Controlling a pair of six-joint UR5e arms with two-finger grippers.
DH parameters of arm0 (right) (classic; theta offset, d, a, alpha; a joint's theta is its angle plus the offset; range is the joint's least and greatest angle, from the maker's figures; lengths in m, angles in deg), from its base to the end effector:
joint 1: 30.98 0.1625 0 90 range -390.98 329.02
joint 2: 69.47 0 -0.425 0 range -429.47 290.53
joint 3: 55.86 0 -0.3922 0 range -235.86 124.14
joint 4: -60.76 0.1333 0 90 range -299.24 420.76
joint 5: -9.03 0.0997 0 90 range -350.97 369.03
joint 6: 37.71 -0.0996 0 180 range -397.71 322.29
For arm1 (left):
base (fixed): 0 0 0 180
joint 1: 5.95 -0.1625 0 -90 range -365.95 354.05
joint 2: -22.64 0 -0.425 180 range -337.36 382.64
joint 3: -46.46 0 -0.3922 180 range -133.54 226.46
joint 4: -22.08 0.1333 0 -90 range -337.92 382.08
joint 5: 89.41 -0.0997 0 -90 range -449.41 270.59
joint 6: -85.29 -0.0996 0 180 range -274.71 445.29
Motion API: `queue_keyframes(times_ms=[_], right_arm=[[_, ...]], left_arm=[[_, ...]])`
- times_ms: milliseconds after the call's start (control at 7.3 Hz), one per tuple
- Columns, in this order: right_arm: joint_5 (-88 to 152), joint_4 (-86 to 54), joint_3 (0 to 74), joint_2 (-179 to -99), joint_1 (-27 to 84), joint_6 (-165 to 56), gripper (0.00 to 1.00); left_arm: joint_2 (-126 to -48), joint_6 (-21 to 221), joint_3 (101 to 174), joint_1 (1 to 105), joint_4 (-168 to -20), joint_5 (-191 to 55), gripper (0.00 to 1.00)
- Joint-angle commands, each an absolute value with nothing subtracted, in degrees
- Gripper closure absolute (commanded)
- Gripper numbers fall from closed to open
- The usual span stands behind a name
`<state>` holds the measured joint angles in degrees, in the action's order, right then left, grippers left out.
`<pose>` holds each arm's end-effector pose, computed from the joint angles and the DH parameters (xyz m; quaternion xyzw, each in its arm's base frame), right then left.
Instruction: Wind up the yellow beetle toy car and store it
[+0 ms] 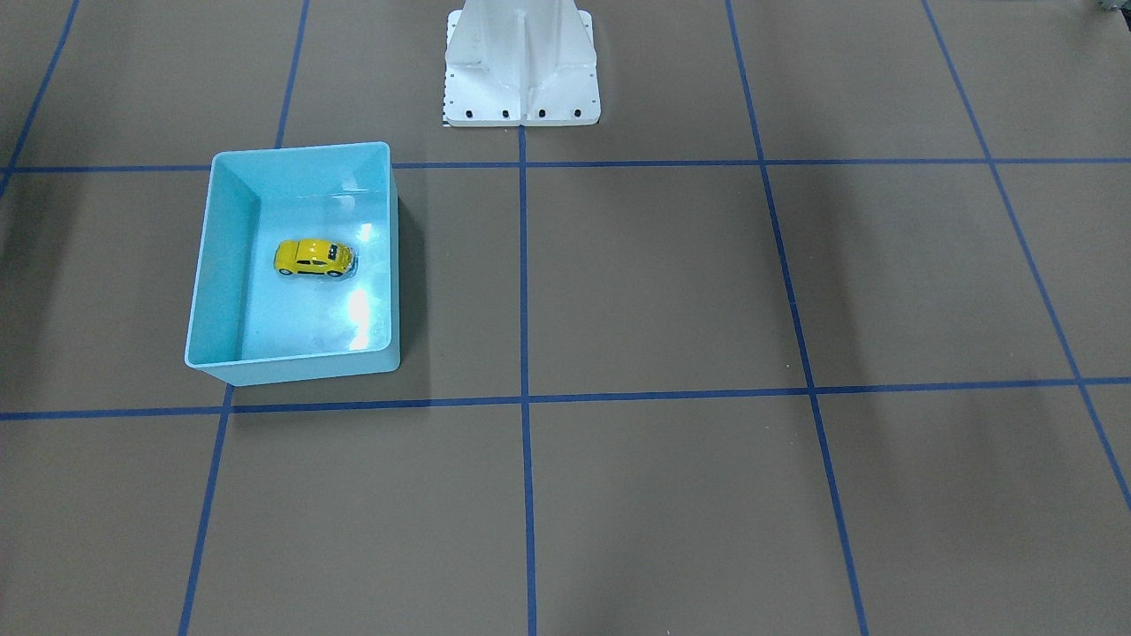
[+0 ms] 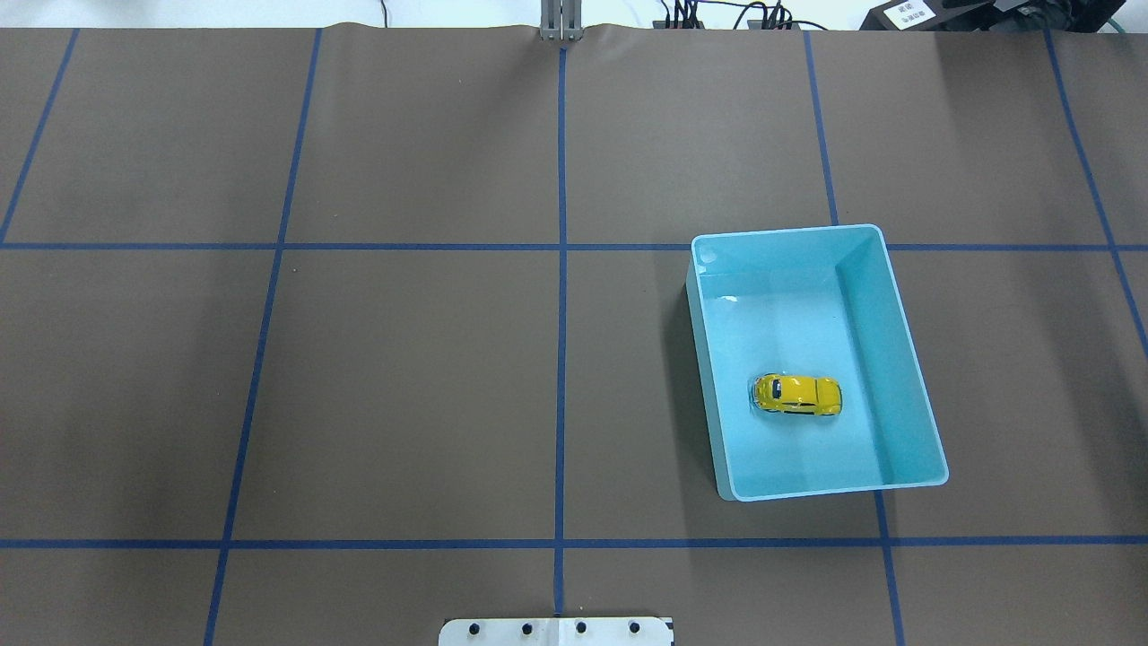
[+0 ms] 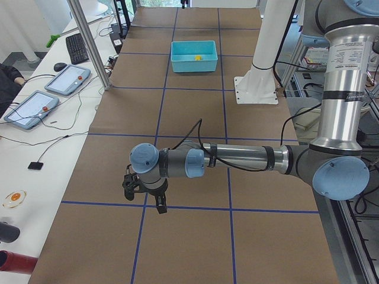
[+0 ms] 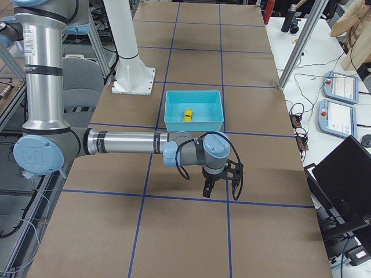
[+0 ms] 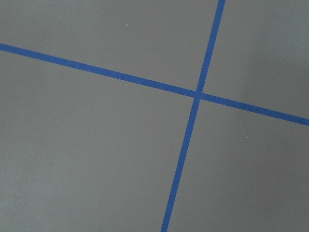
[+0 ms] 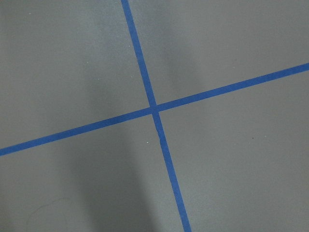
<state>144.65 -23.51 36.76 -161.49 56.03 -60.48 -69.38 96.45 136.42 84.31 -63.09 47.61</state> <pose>0.0368 -0.4866 0.6414 -0.0367 -0.3887 0.1370 0.9104 -0.0627 -0.5029 0.6465 -0.0606 0.3948 -0.1011 0.9112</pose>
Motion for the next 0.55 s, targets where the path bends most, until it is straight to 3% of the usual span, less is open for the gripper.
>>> queue_keyframes(times_ms=[0,411], right_arm=[[144.82,-23.26,36.86,-161.76,56.03,-59.60,0.00],[143.86,-22.74,36.34,-161.76,56.03,-48.95,0.00]], left_arm=[[-69.38,96.45,136.46,84.31,-63.09,47.61,0.00],[-69.29,96.45,136.54,84.31,-63.09,47.61,0.00]])
